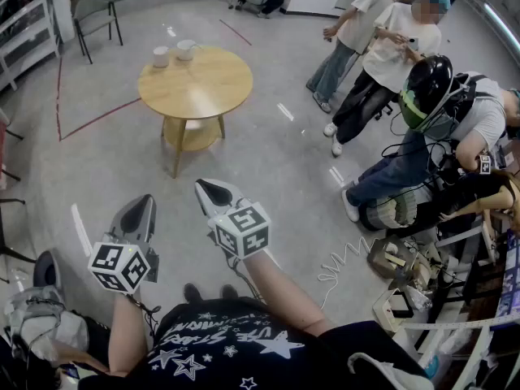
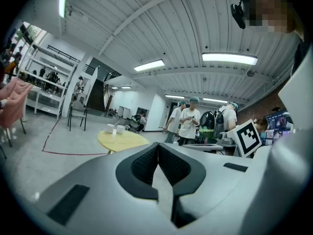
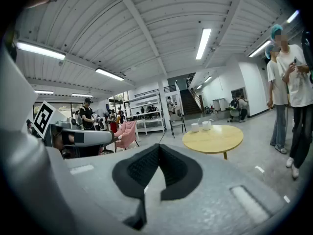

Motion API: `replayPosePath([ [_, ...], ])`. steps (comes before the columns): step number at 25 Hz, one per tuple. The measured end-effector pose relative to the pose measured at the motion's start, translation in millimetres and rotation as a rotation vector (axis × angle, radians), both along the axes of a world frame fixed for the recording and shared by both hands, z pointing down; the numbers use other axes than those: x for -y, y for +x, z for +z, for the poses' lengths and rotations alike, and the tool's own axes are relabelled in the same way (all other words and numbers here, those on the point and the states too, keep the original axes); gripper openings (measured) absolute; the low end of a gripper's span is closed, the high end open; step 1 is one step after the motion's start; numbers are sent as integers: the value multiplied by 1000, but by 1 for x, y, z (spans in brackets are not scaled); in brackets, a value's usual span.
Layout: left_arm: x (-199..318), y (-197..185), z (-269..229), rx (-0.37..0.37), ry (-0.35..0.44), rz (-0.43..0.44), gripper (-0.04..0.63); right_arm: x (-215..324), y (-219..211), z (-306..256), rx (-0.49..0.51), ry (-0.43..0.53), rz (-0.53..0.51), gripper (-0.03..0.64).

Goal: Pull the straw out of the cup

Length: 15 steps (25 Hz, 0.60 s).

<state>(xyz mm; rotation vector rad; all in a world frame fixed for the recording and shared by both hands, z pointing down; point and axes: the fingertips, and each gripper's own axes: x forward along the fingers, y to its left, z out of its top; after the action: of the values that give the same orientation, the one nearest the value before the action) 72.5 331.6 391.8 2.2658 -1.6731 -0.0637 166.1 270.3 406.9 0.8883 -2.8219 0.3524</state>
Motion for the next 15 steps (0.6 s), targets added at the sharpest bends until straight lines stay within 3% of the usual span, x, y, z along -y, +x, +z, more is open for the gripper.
replayPosePath([
  [15,0,-25,-1,-17,15,13,8,-5,-32,-2,-36,33,-15,-2],
])
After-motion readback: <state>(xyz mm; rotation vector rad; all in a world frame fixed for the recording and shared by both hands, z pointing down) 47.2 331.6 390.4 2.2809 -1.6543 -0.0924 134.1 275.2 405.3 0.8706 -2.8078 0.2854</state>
